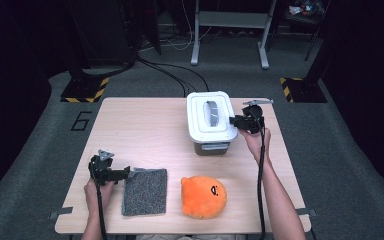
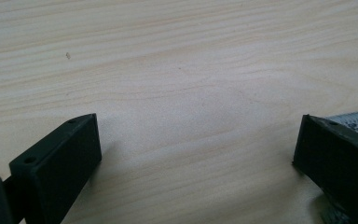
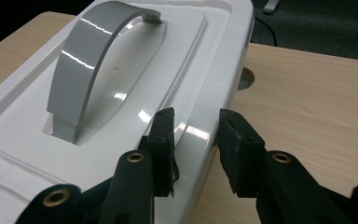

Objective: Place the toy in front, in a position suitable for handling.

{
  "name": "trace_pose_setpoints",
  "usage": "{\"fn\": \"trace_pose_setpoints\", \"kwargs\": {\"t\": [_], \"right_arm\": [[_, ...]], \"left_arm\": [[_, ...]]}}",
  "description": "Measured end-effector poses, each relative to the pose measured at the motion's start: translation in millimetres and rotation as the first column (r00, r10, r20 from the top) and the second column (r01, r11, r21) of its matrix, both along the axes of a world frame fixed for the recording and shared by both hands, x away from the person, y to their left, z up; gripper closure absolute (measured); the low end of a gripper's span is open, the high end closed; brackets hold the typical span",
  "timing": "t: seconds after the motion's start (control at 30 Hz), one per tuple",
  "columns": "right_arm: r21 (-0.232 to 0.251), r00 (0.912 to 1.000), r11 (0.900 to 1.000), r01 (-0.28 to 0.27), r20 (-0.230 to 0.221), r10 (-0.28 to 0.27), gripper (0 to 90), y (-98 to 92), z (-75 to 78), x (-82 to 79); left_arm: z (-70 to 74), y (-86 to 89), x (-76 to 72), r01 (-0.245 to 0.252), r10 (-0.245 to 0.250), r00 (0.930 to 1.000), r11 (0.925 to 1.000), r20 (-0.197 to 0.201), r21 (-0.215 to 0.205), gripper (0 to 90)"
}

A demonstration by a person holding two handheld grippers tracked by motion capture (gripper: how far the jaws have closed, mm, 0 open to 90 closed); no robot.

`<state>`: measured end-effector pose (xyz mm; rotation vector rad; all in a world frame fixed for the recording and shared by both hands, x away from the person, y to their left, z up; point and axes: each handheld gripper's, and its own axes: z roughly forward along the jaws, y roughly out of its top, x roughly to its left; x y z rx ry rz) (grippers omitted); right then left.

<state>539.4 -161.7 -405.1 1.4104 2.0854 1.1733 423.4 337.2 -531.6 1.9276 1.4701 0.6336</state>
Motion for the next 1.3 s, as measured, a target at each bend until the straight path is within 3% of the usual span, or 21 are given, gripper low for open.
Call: {"fn": "trace_pose_setpoints", "kwargs": {"t": [1.17, 1.3], "right_arm": [[0.020, 0.9986, 0.998, -0.052, -0.013, 0.052, 64.3, 35.3, -0.9, 2.6], [0.022, 0.9979, 0.998, -0.064, -0.012, 0.064, 61.0, 39.2, -1.0, 2.6]], "left_arm": [[0.0, 0.1, 0.3, 0.002, -0.002, 1.0000, 1.0000, 0.001, 0.001, 0.3], [-0.4, -0.1, 0.5, 0.000, 0.000, 1.0000, 1.0000, 0.006, -0.001, 0.3]]}}
